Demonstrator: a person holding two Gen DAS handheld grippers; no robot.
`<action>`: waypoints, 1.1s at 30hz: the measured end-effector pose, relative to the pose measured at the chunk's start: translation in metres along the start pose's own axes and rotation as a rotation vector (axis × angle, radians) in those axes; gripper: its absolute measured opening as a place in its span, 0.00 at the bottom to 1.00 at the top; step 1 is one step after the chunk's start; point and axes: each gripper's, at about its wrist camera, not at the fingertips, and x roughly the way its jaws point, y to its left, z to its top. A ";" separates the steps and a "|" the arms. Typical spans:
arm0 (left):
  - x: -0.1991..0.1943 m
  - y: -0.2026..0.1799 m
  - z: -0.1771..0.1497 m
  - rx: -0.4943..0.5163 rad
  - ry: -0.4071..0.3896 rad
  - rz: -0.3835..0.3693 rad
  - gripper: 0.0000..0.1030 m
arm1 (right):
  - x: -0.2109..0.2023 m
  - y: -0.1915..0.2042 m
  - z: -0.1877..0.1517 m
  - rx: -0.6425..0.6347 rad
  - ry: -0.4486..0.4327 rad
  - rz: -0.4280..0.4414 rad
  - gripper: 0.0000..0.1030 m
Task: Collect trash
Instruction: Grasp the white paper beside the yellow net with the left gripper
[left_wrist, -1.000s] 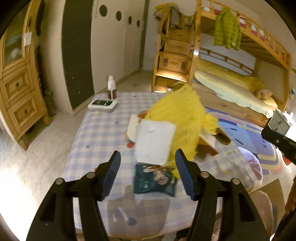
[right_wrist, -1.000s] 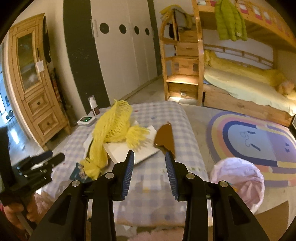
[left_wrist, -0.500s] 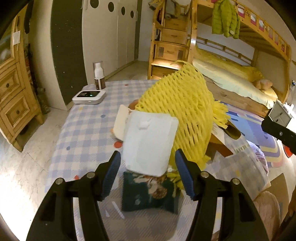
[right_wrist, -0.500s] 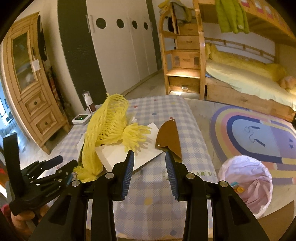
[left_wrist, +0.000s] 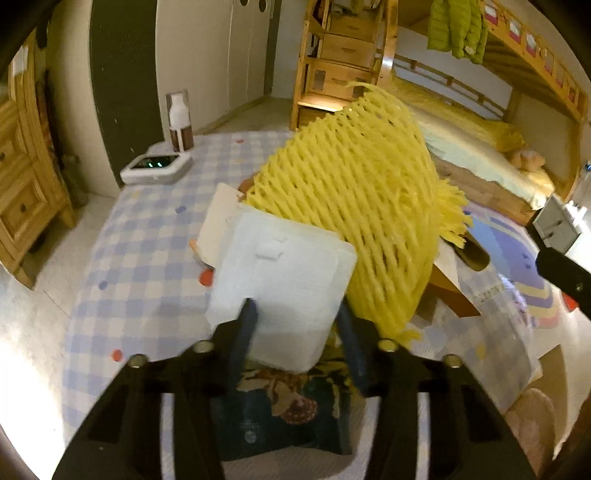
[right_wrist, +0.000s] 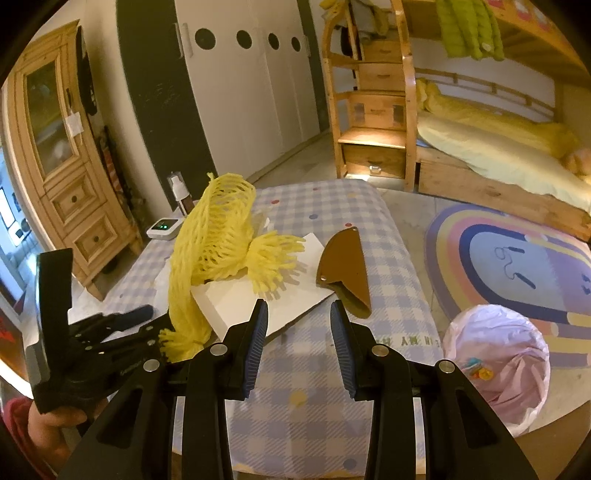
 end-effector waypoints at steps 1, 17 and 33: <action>0.000 0.000 -0.001 0.002 0.002 0.000 0.28 | -0.001 0.001 0.000 -0.003 -0.001 0.000 0.36; -0.086 0.025 0.004 -0.019 -0.263 -0.044 0.01 | -0.028 0.014 0.000 -0.035 -0.049 0.009 0.47; -0.122 0.052 -0.051 -0.031 -0.283 -0.013 0.01 | -0.004 0.106 -0.052 -0.187 0.030 0.149 0.36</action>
